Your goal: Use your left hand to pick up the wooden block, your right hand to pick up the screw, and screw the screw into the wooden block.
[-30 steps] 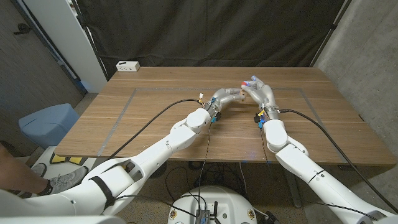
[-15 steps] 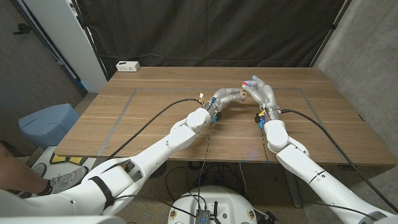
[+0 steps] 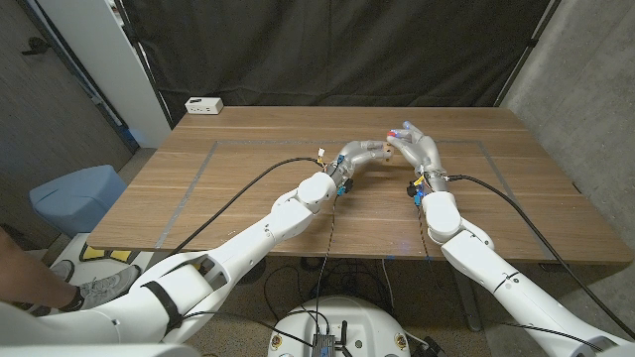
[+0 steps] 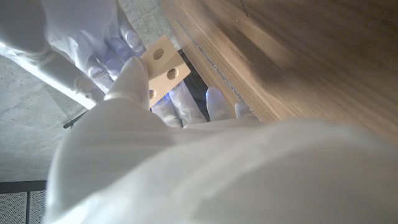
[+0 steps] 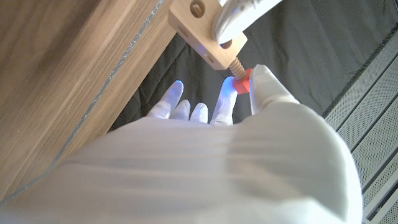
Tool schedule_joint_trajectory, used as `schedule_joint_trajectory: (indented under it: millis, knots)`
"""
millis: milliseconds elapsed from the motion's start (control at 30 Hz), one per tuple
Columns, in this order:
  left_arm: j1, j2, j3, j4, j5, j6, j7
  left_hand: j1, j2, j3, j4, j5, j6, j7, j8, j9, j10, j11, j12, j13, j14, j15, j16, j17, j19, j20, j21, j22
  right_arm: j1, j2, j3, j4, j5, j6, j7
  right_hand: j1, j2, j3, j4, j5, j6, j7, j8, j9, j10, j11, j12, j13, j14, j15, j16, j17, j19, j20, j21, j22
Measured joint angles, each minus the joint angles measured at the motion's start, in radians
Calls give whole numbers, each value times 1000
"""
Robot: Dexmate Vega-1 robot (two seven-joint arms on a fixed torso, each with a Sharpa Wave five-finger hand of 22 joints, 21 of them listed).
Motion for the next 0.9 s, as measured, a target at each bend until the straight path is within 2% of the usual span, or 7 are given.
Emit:
schedule_joint_trajectory:
  millis: [900]
  knots:
    - [-9,-5,-2,19,-5,-3,-6,0,0,2,2,4,0,0,0,-1,4,1,-4,0,0,0,0,0,0,0,0,0,14,4,-6,28,2,11,7,-5,5,-8,0,0,4,-4,0,0,0,0,0,0,0,0,0,0,0,0,0,0]
